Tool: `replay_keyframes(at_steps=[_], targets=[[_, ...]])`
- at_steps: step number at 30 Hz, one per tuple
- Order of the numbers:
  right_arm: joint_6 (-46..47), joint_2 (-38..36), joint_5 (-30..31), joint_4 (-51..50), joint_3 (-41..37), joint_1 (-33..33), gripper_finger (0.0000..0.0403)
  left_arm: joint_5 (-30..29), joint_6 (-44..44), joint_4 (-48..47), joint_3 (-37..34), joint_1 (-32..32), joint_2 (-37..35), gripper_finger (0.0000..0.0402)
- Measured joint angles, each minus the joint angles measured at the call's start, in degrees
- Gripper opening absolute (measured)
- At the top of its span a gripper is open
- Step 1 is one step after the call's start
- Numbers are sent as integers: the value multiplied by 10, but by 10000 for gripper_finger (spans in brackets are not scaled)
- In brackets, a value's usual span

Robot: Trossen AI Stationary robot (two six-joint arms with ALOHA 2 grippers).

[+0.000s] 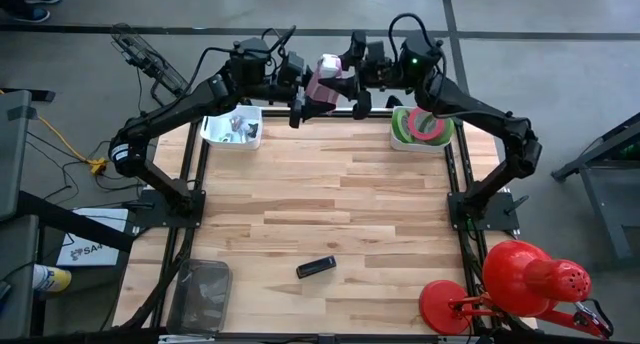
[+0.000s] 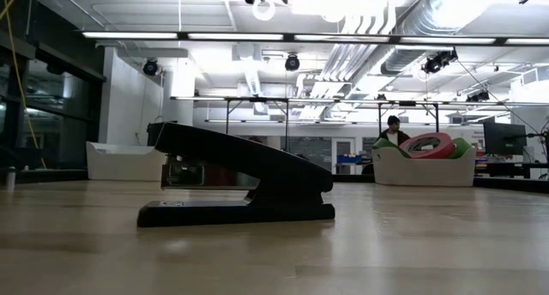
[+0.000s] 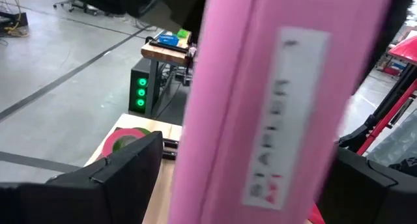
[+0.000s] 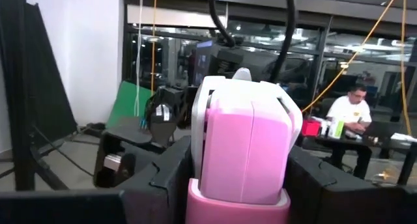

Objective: Pick and place Stapler, Stapler remover, tape
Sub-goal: Put the pink stapler into the black bin

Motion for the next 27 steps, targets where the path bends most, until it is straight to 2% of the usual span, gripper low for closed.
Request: replay_keyframes(at_steps=[11,23,27], targets=[[1,3,21,23,0,1,162,-2,0,-6,0,0,0,330],[12,5,20,30,0,3,162,-5,1,-6,0,0,0,260],[12,5,20,28,0,4,162,-13,2,-6,0,0,0,223]])
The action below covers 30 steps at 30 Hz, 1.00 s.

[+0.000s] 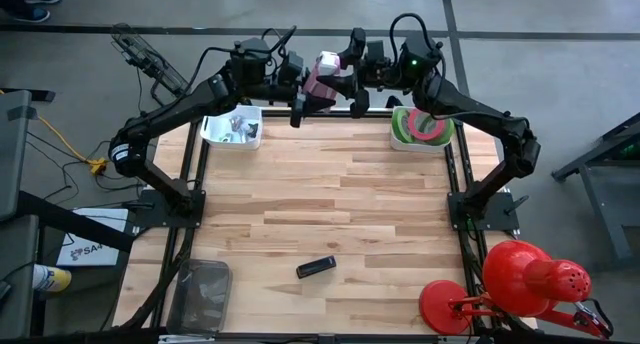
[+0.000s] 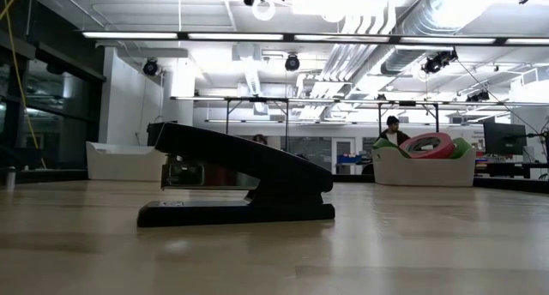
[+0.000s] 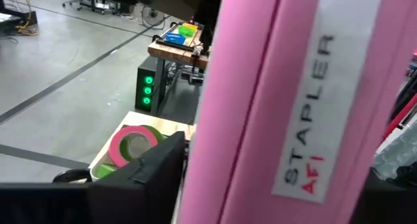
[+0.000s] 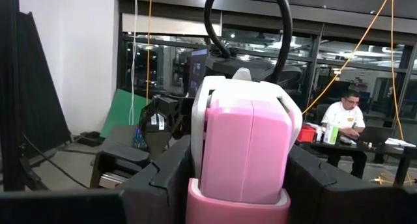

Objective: Pick and place Stapler, Stapler remover, tape
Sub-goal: Put the pink stapler into the black bin

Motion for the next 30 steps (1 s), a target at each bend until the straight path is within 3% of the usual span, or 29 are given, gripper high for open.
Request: replay_keyframes(at_steps=[7,28,30], targets=[[14,0,0,-5,0,0,162,-7,11,1,0,0,0,137],[13,0,2,-6,0,0,162,-12,27,-6,0,0,0,137],[15,0,4,-5,0,0,176,-10,26,-7,0,0,0,137]])
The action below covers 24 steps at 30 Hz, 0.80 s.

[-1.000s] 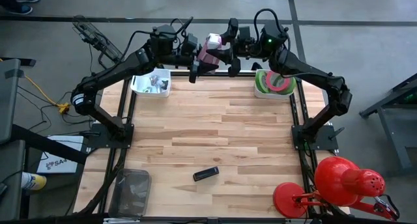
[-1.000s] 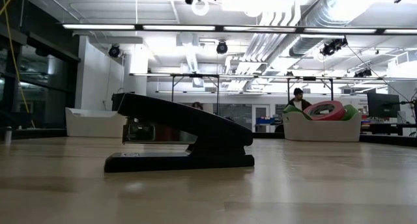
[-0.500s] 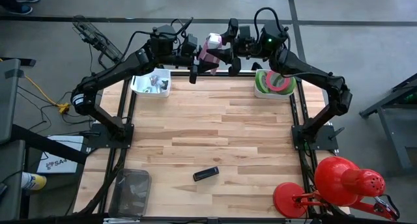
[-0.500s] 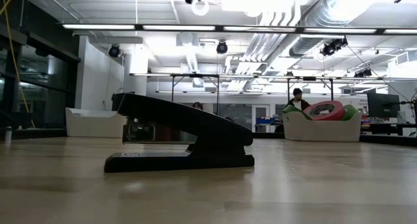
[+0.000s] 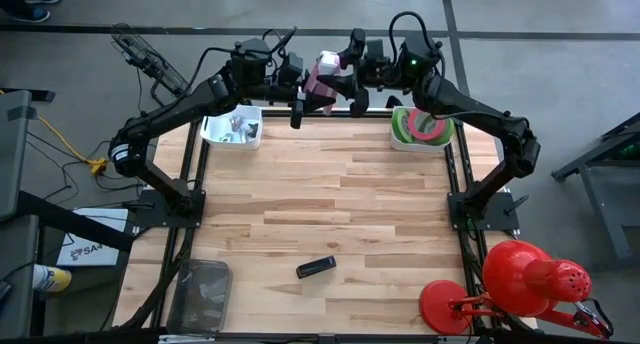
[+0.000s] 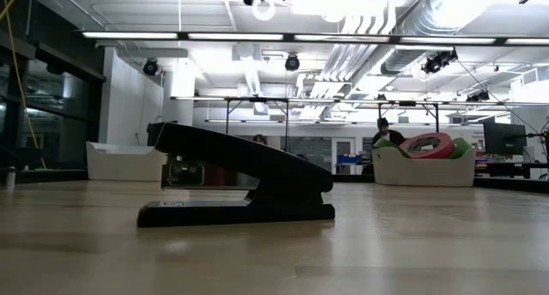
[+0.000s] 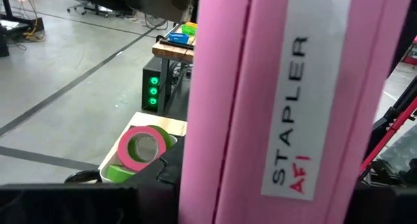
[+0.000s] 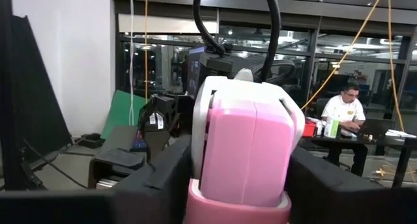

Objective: Pick and place Stapler, Stapler remover, tape
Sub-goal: Put the pink stapler into the black bin

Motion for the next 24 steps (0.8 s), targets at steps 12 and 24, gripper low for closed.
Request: replay_keyframes(at_steps=[12,24], targets=[[22,-25,89,-32,0,-2,301,-43,5,-23,-1,1,-3,137],[12,-67,214,-147,0,-16,304,-186,-5,-153,0,15,-73,137]])
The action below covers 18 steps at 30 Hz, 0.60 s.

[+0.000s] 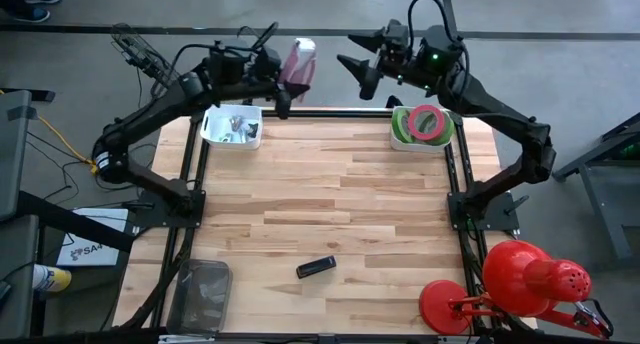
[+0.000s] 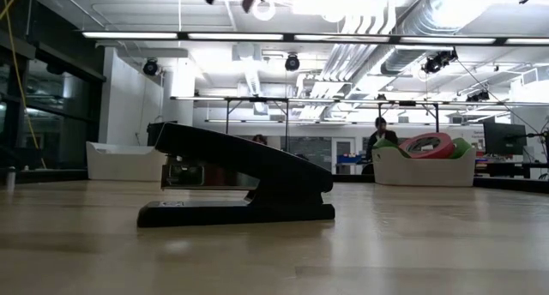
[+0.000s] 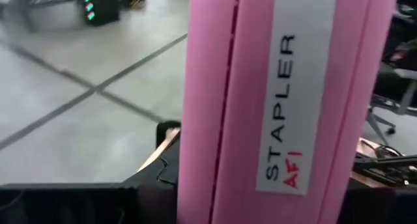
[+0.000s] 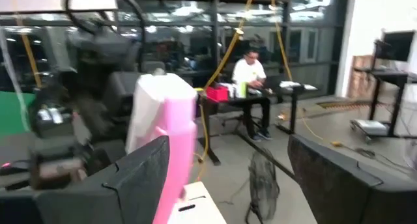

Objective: Pick and place Stapler, Stapler remover, tape
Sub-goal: Put the pink stapler into the black bin

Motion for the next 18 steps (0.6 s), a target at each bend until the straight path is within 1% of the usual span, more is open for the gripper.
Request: replay_keyframes(at_steps=[4,9,12,16,18], targets=[[0,-2,22,-35,0,0,304,-42,-27,-74,0,0,-29,137],[0,-3,17,-71,0,1,304,-76,-78,-194,0,0,-64,137],[0,-3,16,-95,0,1,304,-70,-98,-263,0,0,-81,137],[-1,-3,16,-116,0,1,304,-34,-116,-357,1,-5,-96,137],[-3,-3,16,-125,0,1,304,-19,-110,-405,1,-17,-97,137]])
